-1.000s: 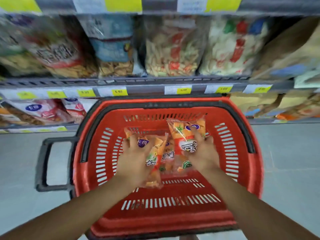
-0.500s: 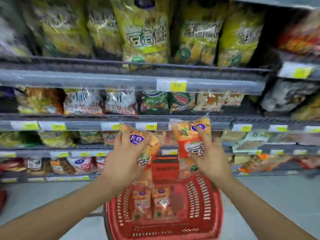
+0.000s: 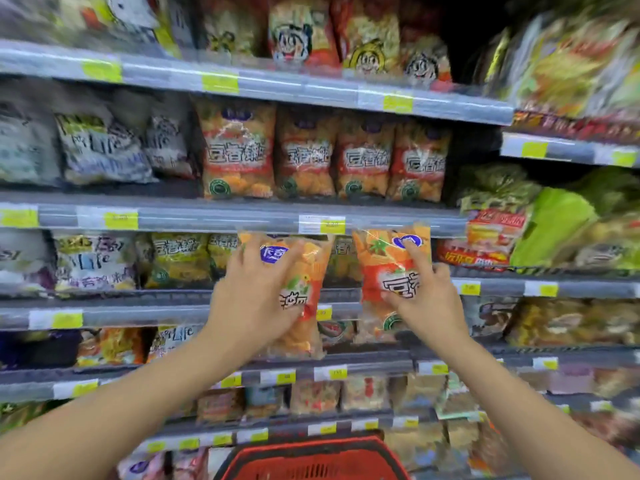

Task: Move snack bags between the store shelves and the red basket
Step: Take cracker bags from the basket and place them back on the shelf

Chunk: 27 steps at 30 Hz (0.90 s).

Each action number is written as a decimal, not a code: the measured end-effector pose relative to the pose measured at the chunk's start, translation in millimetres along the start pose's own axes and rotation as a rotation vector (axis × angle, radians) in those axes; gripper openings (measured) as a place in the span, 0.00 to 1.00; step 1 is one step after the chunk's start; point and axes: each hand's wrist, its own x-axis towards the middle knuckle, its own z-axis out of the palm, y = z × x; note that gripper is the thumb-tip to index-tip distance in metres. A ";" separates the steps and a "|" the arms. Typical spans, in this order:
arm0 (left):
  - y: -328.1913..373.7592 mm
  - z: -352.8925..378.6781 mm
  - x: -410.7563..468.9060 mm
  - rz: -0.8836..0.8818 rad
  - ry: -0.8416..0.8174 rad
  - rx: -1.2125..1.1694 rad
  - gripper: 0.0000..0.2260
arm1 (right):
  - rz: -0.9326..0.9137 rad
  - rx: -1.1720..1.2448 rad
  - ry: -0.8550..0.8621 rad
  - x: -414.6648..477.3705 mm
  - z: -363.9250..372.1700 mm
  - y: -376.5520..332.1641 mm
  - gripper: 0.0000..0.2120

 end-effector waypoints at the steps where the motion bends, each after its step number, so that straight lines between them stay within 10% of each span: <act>1: 3.6 -10.9 11.4 -0.005 0.030 0.026 0.38 | -0.002 -0.003 0.021 8.9 -10.5 -2.9 0.38; 27: 50.1 18.3 243.5 -0.125 0.304 0.196 0.32 | 0.127 0.145 0.128 232.0 -67.4 42.5 0.41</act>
